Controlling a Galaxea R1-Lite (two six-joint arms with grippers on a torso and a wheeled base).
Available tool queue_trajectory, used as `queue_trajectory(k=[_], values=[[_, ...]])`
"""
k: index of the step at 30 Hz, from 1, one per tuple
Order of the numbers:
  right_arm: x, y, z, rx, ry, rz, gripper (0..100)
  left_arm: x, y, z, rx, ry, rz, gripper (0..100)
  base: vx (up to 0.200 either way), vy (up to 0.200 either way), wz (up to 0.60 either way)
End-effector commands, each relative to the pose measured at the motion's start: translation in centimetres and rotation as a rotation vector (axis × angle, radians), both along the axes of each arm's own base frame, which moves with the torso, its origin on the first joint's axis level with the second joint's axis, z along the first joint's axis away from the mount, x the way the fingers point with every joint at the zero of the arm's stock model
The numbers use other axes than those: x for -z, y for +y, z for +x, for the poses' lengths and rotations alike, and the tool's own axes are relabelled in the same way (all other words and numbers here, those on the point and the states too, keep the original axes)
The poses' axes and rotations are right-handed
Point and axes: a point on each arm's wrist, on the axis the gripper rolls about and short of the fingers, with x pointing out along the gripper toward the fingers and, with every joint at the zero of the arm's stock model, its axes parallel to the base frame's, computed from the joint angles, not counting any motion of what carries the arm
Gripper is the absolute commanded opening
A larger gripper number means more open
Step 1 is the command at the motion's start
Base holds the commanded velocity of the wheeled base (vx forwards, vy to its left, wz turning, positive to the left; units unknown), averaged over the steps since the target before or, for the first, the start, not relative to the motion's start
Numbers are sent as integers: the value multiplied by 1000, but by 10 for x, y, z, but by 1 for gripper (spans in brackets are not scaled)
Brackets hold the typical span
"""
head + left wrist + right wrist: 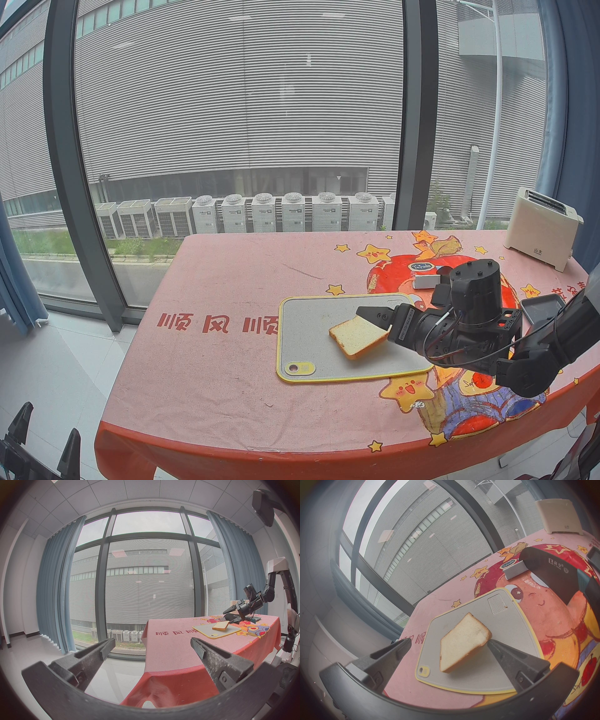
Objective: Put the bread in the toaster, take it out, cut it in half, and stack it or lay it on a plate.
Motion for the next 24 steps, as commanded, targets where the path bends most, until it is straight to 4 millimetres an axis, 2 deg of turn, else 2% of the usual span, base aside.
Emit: queue_trajectory(k=[1,6,24], values=[[-7,-3,-4,-1,5,-5,100,5,0,0,0,0,0,100,0,0,0],[-12,-3,-6,-4,58,-36,100,5,0,0,0,0,0,100,0,0,0],[-22,-6,-11,-16,36,-16,100,5,0,0,0,0,0,100,0,0,0]])
